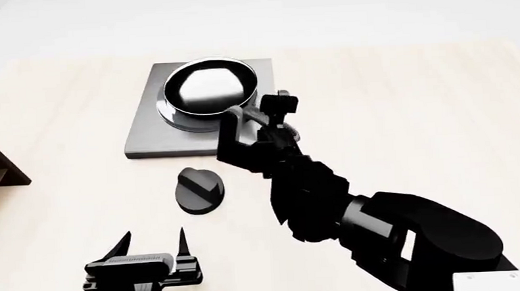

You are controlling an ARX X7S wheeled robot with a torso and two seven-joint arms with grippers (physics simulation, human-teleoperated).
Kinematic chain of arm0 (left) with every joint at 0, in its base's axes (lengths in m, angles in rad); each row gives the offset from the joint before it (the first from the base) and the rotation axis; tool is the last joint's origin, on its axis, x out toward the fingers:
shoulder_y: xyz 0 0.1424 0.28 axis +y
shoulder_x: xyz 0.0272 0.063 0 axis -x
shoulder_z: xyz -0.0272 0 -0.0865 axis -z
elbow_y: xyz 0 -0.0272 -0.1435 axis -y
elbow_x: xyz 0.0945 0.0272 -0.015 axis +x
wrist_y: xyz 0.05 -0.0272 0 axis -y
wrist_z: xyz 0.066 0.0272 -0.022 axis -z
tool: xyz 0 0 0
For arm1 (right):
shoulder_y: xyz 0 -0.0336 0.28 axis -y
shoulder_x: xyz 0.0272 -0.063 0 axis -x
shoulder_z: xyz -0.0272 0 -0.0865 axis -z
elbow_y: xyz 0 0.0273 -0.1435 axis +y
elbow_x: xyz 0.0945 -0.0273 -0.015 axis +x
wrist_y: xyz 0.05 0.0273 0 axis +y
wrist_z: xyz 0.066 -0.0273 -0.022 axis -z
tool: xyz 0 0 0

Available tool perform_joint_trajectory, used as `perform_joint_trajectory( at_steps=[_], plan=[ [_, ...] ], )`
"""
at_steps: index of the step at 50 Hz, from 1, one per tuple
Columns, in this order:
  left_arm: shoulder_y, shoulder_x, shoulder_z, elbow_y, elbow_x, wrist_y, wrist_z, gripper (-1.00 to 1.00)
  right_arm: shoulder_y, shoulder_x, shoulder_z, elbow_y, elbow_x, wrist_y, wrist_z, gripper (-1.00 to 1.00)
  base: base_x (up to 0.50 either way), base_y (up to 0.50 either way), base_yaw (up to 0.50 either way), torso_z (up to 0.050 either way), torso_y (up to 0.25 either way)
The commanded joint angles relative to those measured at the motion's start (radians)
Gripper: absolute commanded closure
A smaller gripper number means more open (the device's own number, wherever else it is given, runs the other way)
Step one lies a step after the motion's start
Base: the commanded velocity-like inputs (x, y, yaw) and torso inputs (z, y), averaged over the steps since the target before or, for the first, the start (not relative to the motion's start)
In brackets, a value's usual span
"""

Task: Turn on the stove and put the frying pan on it.

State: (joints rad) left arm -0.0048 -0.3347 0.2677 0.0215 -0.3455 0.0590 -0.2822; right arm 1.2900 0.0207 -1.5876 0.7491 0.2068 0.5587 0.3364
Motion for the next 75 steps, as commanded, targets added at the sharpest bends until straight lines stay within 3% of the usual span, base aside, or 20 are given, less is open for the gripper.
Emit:
perform_joint_trajectory(
  at_steps=[1,27,39,46,55,61,68,75],
  plan=[
    [-0.001,0.018,-0.018,0.001,0.005,0.000,0.034,-1.00,0.027,-0.021,0.043,-0.032,0.241,0.014,-0.119,-1.00,0.00,0.00,0.00,0.000,0.000],
    [0.002,0.011,-0.009,0.012,0.003,-0.005,0.026,-1.00,0.105,-0.021,0.044,-0.095,0.363,-0.060,-0.076,-1.00,0.00,0.00,0.00,0.000,0.000],
    [0.009,0.004,0.005,0.055,0.016,-0.028,0.007,-1.00,0.121,-0.005,0.024,-0.227,0.248,-0.028,0.025,-1.00,0.00,0.00,0.00,0.000,0.000],
    [0.003,-0.001,0.002,0.086,0.013,-0.065,-0.015,-1.00,0.103,0.220,0.025,-0.682,0.277,0.098,0.176,-1.00,0.00,0.00,0.00,0.000,0.000],
    [0.012,-0.026,-0.013,0.203,0.030,-0.111,-0.072,-1.00,0.014,0.509,0.163,-1.112,0.362,0.037,0.376,-1.00,0.00,0.00,0.00,0.000,0.000],
    [0.042,-0.052,-0.021,0.333,0.067,-0.122,-0.115,-1.00,-0.121,0.695,0.273,-1.352,0.367,-0.169,0.543,-1.00,0.00,0.00,0.00,0.000,0.000],
    [0.091,-0.074,-0.045,0.418,0.085,-0.081,-0.138,-1.00,-0.328,0.854,0.306,-1.434,0.261,-0.429,0.719,-1.00,0.00,0.00,0.00,0.000,0.000],
    [0.161,-0.073,-0.084,0.513,0.228,0.091,-0.201,-1.00,-0.529,0.995,0.327,-1.433,0.112,-0.718,0.922,-1.00,0.00,0.00,0.00,0.000,0.000]
  ],
)
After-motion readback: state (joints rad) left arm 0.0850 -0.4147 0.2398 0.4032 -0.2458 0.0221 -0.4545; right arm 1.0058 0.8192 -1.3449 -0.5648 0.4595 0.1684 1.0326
